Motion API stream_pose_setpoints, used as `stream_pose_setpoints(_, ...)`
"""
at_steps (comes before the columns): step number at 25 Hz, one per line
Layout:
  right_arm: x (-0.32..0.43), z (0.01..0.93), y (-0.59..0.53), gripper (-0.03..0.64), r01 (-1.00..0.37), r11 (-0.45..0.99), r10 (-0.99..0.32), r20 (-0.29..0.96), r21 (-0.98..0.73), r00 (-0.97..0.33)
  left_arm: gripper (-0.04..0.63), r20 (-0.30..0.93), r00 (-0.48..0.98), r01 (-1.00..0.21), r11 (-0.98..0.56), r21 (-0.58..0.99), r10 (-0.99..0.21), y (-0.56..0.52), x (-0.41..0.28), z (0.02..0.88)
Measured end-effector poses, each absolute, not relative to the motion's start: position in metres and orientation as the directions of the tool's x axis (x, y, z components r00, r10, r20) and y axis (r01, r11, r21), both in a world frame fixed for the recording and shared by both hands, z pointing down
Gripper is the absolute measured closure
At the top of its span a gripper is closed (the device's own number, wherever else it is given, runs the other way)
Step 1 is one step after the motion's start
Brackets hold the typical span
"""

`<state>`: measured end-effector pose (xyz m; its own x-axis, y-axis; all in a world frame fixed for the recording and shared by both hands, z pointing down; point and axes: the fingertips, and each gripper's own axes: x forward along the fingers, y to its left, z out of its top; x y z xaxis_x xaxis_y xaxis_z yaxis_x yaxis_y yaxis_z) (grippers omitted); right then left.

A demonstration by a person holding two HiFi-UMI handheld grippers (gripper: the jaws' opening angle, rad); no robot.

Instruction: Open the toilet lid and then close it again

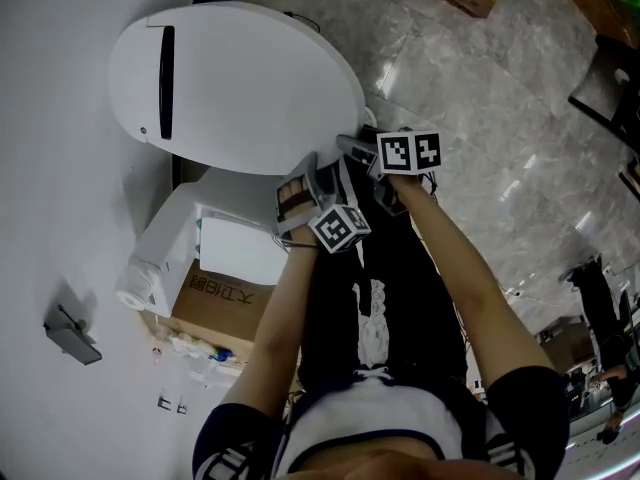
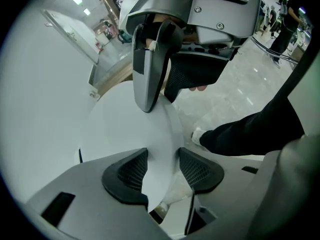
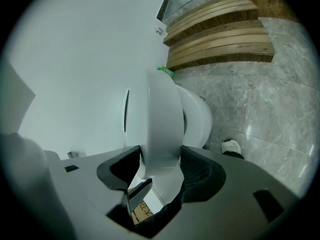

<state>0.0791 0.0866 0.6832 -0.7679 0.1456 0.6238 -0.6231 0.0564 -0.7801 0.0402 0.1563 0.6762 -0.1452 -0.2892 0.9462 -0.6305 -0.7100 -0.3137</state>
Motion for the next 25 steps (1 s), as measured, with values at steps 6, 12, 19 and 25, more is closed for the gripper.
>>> stream_pose_setpoints(6,0.079,0.707,0.086,0.385,-0.615,0.043,0.176,0.612,-0.787,-0.771,0.394,0.953,-0.148,-0.62,-0.726,-0.297,-0.263,0.156,0.042,0.696)
stream_pose_setpoints(12,0.079,0.731,0.088,0.385,-0.612,0.023,0.212,0.602,-0.79,-0.77,0.4,0.959,-0.143,-0.615,-0.737,-0.28,-0.245,0.158,0.045,0.718)
stream_pose_setpoints(19,0.08,0.749,0.086,0.383,-0.602,0.016,0.221,0.59,-0.798,-0.776,0.405,0.967,-0.12,-0.638,-0.729,-0.249,-0.225,0.157,0.049,0.734)
stream_pose_setpoints(25,0.078,0.763,0.086,0.376,-0.608,0.013,0.245,0.592,-0.794,-0.768,0.408,0.97,-0.127,-0.633,-0.735,-0.241,-0.209,0.156,0.048,0.747)
